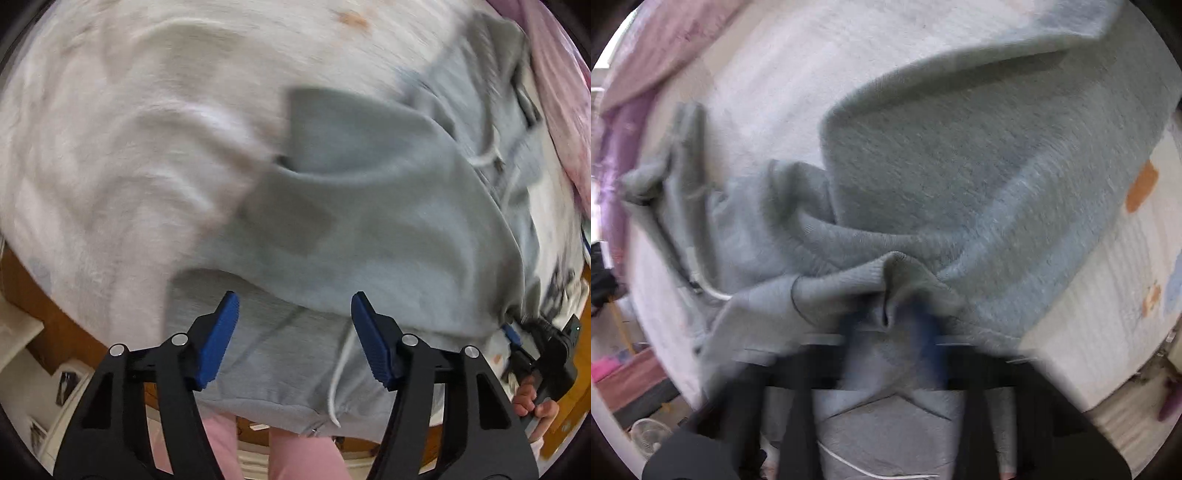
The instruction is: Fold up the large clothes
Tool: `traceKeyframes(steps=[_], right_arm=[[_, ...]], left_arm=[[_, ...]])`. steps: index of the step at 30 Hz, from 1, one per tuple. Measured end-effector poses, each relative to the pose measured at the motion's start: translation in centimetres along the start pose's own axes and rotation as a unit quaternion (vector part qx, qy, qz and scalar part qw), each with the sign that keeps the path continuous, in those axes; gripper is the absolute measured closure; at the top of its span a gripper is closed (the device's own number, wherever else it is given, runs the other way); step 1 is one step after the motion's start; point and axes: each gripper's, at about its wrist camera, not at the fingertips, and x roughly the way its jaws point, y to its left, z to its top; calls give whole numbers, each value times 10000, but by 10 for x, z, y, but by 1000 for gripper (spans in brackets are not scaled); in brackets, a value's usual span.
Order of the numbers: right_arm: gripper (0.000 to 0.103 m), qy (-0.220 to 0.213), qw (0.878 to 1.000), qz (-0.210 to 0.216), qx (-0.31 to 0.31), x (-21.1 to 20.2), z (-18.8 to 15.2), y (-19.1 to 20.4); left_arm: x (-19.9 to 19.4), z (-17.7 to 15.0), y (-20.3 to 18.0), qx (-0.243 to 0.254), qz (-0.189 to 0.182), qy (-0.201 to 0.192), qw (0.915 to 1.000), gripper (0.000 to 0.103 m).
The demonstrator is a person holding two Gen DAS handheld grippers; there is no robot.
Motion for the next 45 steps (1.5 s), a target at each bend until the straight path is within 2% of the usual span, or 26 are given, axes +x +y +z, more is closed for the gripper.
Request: traceKeyframes(steps=[4, 7, 9, 11, 12, 13, 14, 16, 19, 21, 23, 24, 25, 26, 28, 30, 34, 35, 36, 37, 39, 41, 42, 43, 44, 45], right_arm=[[97, -170, 9997, -103, 103, -25, -3, 1], [96, 27, 9985, -411, 357, -35, -10, -19], [95, 110, 9955, -849, 402, -30, -13, -35], [84, 432, 9946, -817, 470, -19, -14, -45], [78, 504, 9944, -766, 521, -19, -14, -47], [58, 442, 9948, -710, 575, -24, -15, -47], [36, 204, 9959, -716, 522, -33, -15, -43], [27, -185, 9961, -830, 224, -49, -15, -32], [27, -297, 9950, -899, -307, -55, -7, -10], [27, -304, 9942, -916, -471, -51, 4, 1], [27, -229, 9923, -1043, -629, -44, 19, 11], [27, -196, 9915, -1101, -670, -43, 27, 13], [27, -189, 9911, -1125, -684, -41, 32, 17], [27, -194, 9910, -1113, -720, -39, 37, 21], [27, -207, 9903, -1101, -826, -38, 43, 27], [27, -109, 9887, -1161, -942, -32, 49, 35], [27, 59, 9858, -1172, -1198, -16, 52, 47], [27, 167, 9843, -1240, -1244, -7, 54, 48], [27, 320, 9836, -1280, -1226, 4, 56, 49], [27, 400, 9847, -1237, -1156, 11, 59, 48], [37, 357, 9868, -1128, -1101, 19, 67, 51], [63, 249, 9892, -928, -1104, 19, 69, 51], [69, 216, 9916, -791, -999, 18, 67, 48], [76, 206, 9926, -749, -930, 17, 64, 48], [82, 188, 9928, -785, -890, 14, 62, 49], [86, 157, 9928, -816, -866, 9, 66, 51]], left_arm=[[-18, 5, 8, 122, 213, -176, 9995, 39], [-30, 15, 7, 261, 431, -283, 9983, 39], [-37, 25, 3, 296, 436, -339, 9980, 37], [-47, 44, -6, 350, 451, -390, 9976, 36], [-51, 50, -12, 381, 472, -428, 9972, 31], [-58, 60, -18, 424, 527, -502, 9964, 24], [-67, 70, -21, 497, 533, -609, 9955, 24], [-69, 88, -43, 730, 422, -720, 9938, 16], [-51, 117, -78, 1218, 462, -627, 9895, 15], [-10, 132, -99, 1741, 403, 152, 9838, 16], [28, 135, -110, 2192, 515, 994, 9692, 19], [41, 134, -114, 2446, 727, 1199, 9594, 25], [46, 133, -115, 2594, 807, 1270, 9540, 28], [47, 134, -114, 2618, 783, 1270, 9535, 31], [41, 146, -103, 2198, 472, 1216, 9668, 43], [29, 160, -90, 1651, 196, 1122, 9797, 44], [5, 181, -82, 1353, -58, 952, 9862, 43], [4, 186, -81, 1316, -32, 928, 9870, 38], [5, 193, -79, 1251, 60, 931, 9878, 19], [7, 198, -77, 1138, 156, 937, 9889, 11], [18, 202, -75, 1098, -121, 1283, 9856, 13], [24, 203, -78, 1108, -582, 1515, 9805, 29], [24, 203, -79, 1145, -568, 1512, 9802, 38], [24, 203, -79, 1220, -371, 1389, 9821, 53], [21, 208, -79, 1224, -270, 1221, 9846, 56], [17, 211, -76, 1075, -332, 1118, 9873, 65]])
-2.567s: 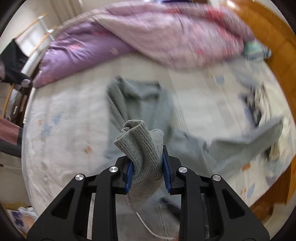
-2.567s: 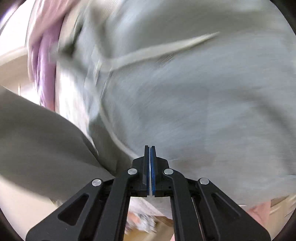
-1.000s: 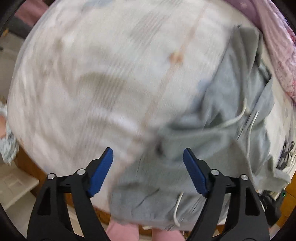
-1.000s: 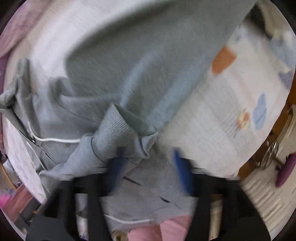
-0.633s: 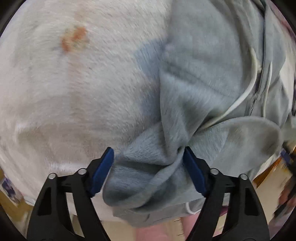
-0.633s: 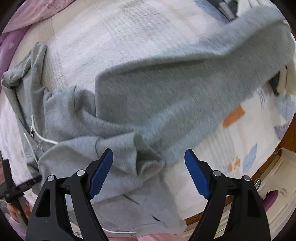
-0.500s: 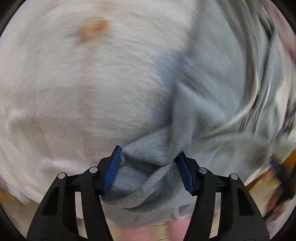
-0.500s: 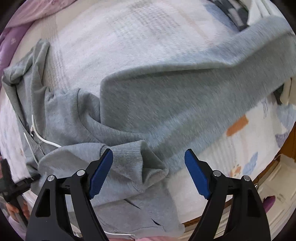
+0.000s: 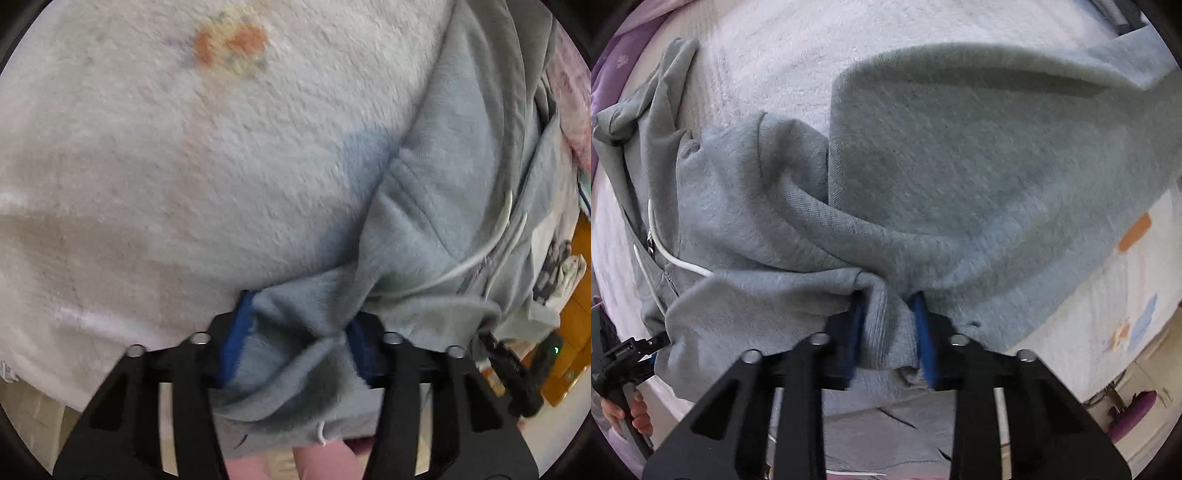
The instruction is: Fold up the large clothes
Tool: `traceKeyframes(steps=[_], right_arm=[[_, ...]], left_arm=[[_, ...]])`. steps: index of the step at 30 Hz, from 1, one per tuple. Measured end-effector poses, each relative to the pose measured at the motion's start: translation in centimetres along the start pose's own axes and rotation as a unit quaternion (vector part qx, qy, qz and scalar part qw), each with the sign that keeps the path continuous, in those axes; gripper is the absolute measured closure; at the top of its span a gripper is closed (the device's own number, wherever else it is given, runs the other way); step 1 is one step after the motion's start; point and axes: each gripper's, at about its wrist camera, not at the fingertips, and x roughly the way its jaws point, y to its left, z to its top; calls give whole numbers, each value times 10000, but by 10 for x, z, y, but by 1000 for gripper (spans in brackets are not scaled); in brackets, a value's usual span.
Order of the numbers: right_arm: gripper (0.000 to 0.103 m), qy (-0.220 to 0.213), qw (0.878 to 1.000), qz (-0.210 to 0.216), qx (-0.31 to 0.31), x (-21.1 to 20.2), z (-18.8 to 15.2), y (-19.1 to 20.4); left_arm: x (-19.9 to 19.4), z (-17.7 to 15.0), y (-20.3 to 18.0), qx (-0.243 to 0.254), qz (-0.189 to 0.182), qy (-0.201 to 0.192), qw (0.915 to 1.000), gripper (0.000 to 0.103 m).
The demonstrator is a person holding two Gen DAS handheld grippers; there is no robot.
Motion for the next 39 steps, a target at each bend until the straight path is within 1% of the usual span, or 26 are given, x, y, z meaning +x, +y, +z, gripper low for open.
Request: traceKeyframes(steps=[1, 3, 5, 6, 7, 9, 13, 15, 16, 17, 18, 19, 20, 21, 22, 24, 25, 26, 27, 29, 31, 33, 34, 35, 37, 39], right_arm=[[91, -25, 10000, 21, 29, -5, 1, 0], [95, -126, 9999, 35, 87, -24, 5, 0], [96, -207, 9997, 59, 137, -42, 9, -1], [96, -224, 9996, 92, 154, -49, 12, -1], [96, -215, 9996, 82, 154, -51, 5, 0], [96, -168, 9996, 30, 214, -53, 5, 2], [95, 198, 9977, -301, 580, -32, 14, -6], [91, 399, 9966, -83, 710, -19, 29, -13], [87, 450, 9966, -93, 682, -15, 34, -14], [70, 418, 9968, -227, 645, -15, 38, -16], [56, 414, 9963, -482, 587, -16, 41, -16], [32, 451, 9951, -705, 534, -17, 43, -16], [29, 418, 9946, -841, 450, -22, 44, -16], [29, 263, 9961, -753, 367, -31, 45, -15], [29, 129, 9972, -673, 298, -39, 45, -14], [29, -122, 9979, -600, 190, -57, 43, -12], [29, -236, 9980, -558, 155, -65, 39, -9], [34, -400, 9980, -486, 99, -74, 36, -7], [40, -627, 9972, -399, -12, -84, 34, -5], [69, -779, 9959, -367, -259, -95, 28, 4], [77, -621, 9964, -367, -446, -84, 20, 5], [74, -420, 9969, -412, -516, -65, 18, 3], [67, -199, 9971, -541, -503, -53, 24, 2], [66, -31, 9968, -674, -439, -44, 30, 0], [66, -155, 9980, -547, -265, -44, 41, -8], [66, -312, 9985, -404, -174, -51, 53, -12]], left_arm=[[-7, 3, 4, -232, -113, -127, 9996, 74], [-27, 6, 9, -570, -68, -429, 9974, 84], [-56, 10, -2, -292, 360, -932, 9946, 86], [-66, 14, -11, 1, 613, -993, 9932, 86], [-72, 22, -18, 155, 750, -869, 9933, 88], [-76, 36, -23, 78, 849, -781, 9933, 88], [-68, 75, -51, 584, 1806, -866, 9780, 89], [-68, 99, -52, 471, 1824, -706, 9796, 89], [-66, 95, -42, 475, 1872, -686, 9788, 88], [-68, 100, -44, 600, 2012, -648, 9756, 85], [-71, 105, -47, 758, 2195, -616, 9707, 73], [-73, 105, -52, 898, 2497, -619, 9621, 45], [-78, 100, -60, 1063, 2858, -764, 9493, 35], [-85, 95, -66, 1199, 2931, -919, 9441, 32], [-97, 88, -68, 1360, 2873, -1114, 9416, 38], [-111, 74, -70, 1444, 2938, -1273, 9363, 42], [-118, 67, -67, 1425, 2856, -1291, 9389, 43], [-129, 60, -62, 1327, 2646, -1340, 9457, 43], [-116, 43, -64, 1230, 2512, -1365, 9503, 43], [-107, 20, -61, 1060, 2288, -1338, 9584, 49], [-98, 9, -49, 748, 1815, -1023, 9752, 49], [-74, -2, -31, 443, 1512, -556, 9859, 49], [-59, -4, -22, 298, 1531, -288, 9873, 49], [-47, -5, -17, 189, 1582, -118, 9872, 49], [-31, -4, -8, -59, 1477, 76, 9890, 48], [-29, 2, 12, -557, 957, 123, 9938, 48]])
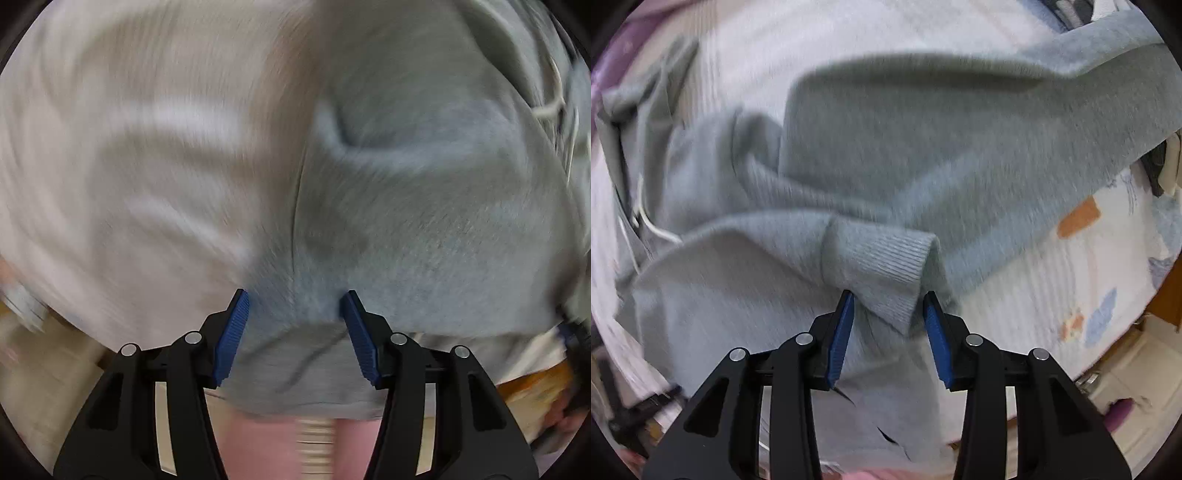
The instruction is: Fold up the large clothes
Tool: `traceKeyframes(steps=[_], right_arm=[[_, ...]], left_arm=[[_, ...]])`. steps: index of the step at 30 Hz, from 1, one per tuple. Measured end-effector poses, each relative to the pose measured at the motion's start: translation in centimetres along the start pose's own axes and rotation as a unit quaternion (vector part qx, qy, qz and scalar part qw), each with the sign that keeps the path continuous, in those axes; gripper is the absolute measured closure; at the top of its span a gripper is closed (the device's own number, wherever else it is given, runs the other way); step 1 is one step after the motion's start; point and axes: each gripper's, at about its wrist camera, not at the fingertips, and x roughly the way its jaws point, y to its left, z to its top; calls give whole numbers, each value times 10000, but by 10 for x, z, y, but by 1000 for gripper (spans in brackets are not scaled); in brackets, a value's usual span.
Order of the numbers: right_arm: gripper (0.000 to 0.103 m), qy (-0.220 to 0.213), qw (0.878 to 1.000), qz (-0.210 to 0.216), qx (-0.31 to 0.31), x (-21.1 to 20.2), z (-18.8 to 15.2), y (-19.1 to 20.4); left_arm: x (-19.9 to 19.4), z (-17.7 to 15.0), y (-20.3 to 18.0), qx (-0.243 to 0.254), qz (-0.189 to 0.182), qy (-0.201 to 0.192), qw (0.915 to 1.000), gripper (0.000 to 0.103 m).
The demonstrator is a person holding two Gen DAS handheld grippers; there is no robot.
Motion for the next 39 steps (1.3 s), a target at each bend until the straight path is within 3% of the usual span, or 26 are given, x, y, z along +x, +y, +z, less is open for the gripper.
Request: traceKeyframes(steps=[2, 3, 6, 9, 11, 12, 17, 19, 20, 21, 22, 23, 25, 28, 29, 31, 34, 35, 36, 38, 39], right_arm=[[68, -9, 10000, 24, 55, -6, 14, -5], [68, 16, 10000, 30, 53, -7, 15, -2], [68, 31, 10000, -71, -60, -10, 32, -2], [68, 110, 9999, -83, -36, -6, 27, 19], [68, 144, 9999, -21, 7, -4, 22, 21], [68, 154, 9999, 3, 12, -1, 8, 27], [68, 242, 9996, -76, -108, 13, 13, 46], [68, 198, 9997, -91, -135, 11, 15, 48], [68, 182, 9997, -87, -119, 14, 1, 47], [68, 177, 9998, -55, -63, 15, 6, 45], [69, 180, 9998, 2, 0, 14, 11, 43], [85, 153, 9999, 53, 57, 19, 8, 52], [97, 85, 9994, 274, 185, 24, 10, 51], [97, 108, 9939, 1050, 320, 19, 17, 58], [97, 137, 9923, 1205, 243, 17, 20, 66], [97, 202, 9959, 879, -38, 18, 21, 84], [95, 287, 9986, 438, -100, 44, 31, 86], [83, 404, 9989, 236, -21, 54, 35, 84], [80, 612, 9979, 230, 27, 61, 37, 83], [71, 816, 9961, 256, 207, 60, 41, 78], [64, 752, 9966, 235, 241, 54, 42, 76]], left_arm=[[-5, 5, 17, -846, -946, 63, 9919, 48], [-8, 5, 24, -1088, -1213, 45, 9866, 48], [-20, 20, 35, -1710, -1778, -68, 9691, 18], [-16, 27, 44, -2276, -2075, 235, 9511, 18], [-18, 31, 44, -2541, -2729, 657, 9255, 18], [-16, 18, 45, -2604, -2833, 679, 9205, 18], [-13, 19, 50, -2957, -2884, 179, 9105, 21], [-8, 28, 56, -2901, -2678, 77, 9187, 44], [-16, 41, 57, -2784, -2560, -66, 9257, 50], [-21, 41, 54, -2683, -2502, -220, 9300, 71], [-31, 51, 55, -2545, -2262, -342, 9396, 94], [-42, 58, 56, -2435, -2099, -396, 9461, 98], [-67, 65, 64, -2371, -2061, -695, 9468, 99], [-107, 52, 93, -2358, -1557, -1231, 9513, 99], [-114, 52, 100, -2344, -1567, -1279, 9509, 99], [-113, 56, 111, -2297, -1619, -1161, 9527, 99], [-104, 70, 101, -1946, -1394, -905, 9667, 96], [-102, 74, 82, -1730, -1165, -855, 9743, 96], [-106, 74, 45, -1571, -1002, -834, 9789, 94], [-117, 84, 24, -1143, -676, -752, 9883, 92], [-123, 86, 21, -1066, -628, -717, 9897, 85]])
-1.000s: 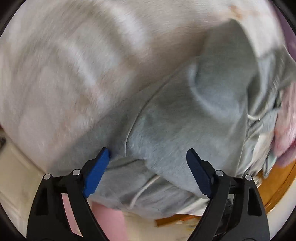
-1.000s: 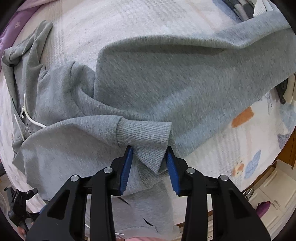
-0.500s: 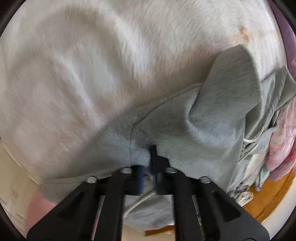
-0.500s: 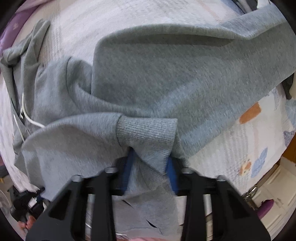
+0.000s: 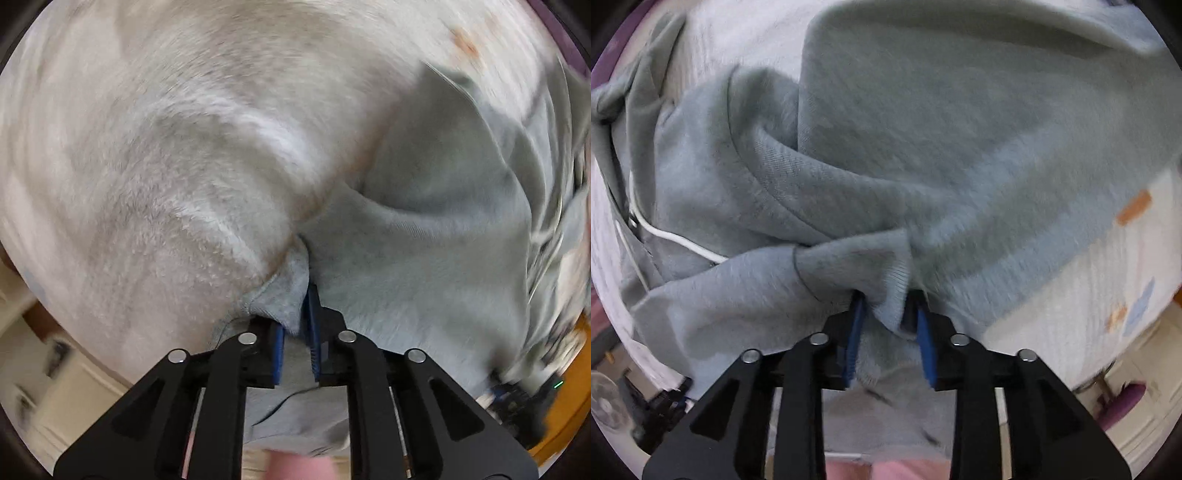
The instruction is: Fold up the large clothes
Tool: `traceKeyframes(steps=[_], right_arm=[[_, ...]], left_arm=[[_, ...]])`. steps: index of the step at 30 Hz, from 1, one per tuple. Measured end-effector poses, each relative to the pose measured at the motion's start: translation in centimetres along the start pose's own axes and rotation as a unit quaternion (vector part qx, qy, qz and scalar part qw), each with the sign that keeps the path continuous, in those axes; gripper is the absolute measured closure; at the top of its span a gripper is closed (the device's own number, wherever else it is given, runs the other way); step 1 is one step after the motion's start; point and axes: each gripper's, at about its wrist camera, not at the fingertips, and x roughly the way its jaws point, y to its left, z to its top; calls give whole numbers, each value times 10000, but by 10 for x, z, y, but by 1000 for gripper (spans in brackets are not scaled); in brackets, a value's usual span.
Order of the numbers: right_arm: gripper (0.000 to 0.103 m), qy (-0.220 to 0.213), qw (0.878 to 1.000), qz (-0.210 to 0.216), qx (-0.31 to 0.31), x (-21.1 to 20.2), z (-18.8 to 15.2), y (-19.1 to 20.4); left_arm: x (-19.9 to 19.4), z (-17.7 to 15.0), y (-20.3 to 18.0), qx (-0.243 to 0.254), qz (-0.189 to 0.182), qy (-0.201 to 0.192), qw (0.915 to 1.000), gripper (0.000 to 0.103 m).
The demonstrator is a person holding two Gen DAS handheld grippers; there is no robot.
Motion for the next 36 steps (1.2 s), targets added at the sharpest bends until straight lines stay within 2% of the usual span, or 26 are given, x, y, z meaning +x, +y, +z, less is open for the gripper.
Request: traceKeyframes(steps=[1, 2, 3, 4, 6, 7, 9, 10, 11, 12, 13, 14, 15, 17, 20, 22, 23, 24, 25, 27, 29, 30, 32, 33, 34, 36], right_arm=[[50, -247, 9996, -152, -68, -15, 0, 0], [42, -547, 9976, -376, -188, -31, -2, 2], [42, -967, 9927, -623, -371, -52, -4, 6], [42, -1260, 9886, -642, -515, -65, -7, 9], [73, -1893, 9763, -30, -1051, -92, -14, 21], [94, -1981, 9725, 102, -1225, -95, -13, 27], [100, -1777, 9710, 207, -1583, -84, -2, 48], [102, -1621, 9733, 197, -1616, -60, -8, 59], [102, -1405, 9774, 192, -1566, -47, -6, 64], [102, -1120, 9823, 278, -1478, -33, -11, 70], [102, -954, 9854, 219, -1392, -14, -28, 58], [103, -771, 9885, -120, -1293, 0, -32, 50], [103, -667, 9890, -443, -1242, 6, -31, 38], [103, -717, 9918, -152, -1050, 5, -31, 20], [103, -750, 9934, -188, -848, -1, -31, 4], [103, -798, 9934, -348, -750, -13, -32, 1], [102, -893, 9921, -493, -733, -20, -33, 2], [101, -1068, 9897, -518, -800, -33, -37, 6], [101, -1129, 9892, -323, -873, -42, -41, 9], [101, -940, 9894, -12, -1107, -45, -48, 22], [101, -712, 9872, -195, -1417, -32, -52, 36], [101, -620, 9844, -524, -1560, -17, -53, 41], [103, -451, 9848, -825, -1459, 13, -49, 38], [103, -580, 9867, -731, -1334, 15, -48, 34], [103, -607, 9882, -709, -1219, 13, -48, 35], [103, -655, 9916, -593, -946, 2, -50, 36]], left_arm=[[-9, -3, -11, 22, 29, 61, 10000, 66], [-24, -1, -16, 16, 91, 93, 9999, 62], [-38, 2, -15, 31, 88, 50, 9999, 60], [-57, 4, -20, 171, 83, -63, 9998, 61], [-87, 10, -40, 613, -63, -412, 9972, 66], [-100, 19, -55, 856, -205, -623, 9942, 83], [-114, 37, -75, 1165, -485, -771, 9890, 99], [-116, 52, -88, 1316, -558, -842, 9861, 99], [-116, 53, -103, 1392, -494, -926, 9847, 99], [-109, 75, -117, 1519, -252, -1024, 9828, 100], [-93, 101, -128, 1590, 174, -964, 9824, 103], [-75, 128, -134, 1600, 532, -850, 9820, 103], [-62, 134, -141, 1577, 521, -781, 9830, 102], [-70, 164, -151, 1514, 429, -495, 9863, 102], [-87, 185, -160, 1867, 353, -499, 9805, 102], [-123, 182, -148, 1964, 564, -631, 9769, 102], [-138, 176, -154, 2077, 927, -876, 9698, 102], [-148, 163, -153, 2171, 1099, -1058, 9642, 102], [-160, 154, -160, 2233, 967, -1075, 9640, 102], [-167, 146, -166, 2317, 667, -762, 9675, 100], [-156, 140, -172, 2515, 1197, -653, 9582, 100], [-147, 141, -170, 2488, 1374, -598, 9569, 100], [-114, 156, -153, 2085, 1634, -168, 9641, 101], [-110, 161, -148, 1952, 1524, -168, 9687, 102], [-121, 167, -150, 1888, 1351, -422, 9718, 103], [-139, 177, -159, 2002, 1199, -531, 9709, 103]])
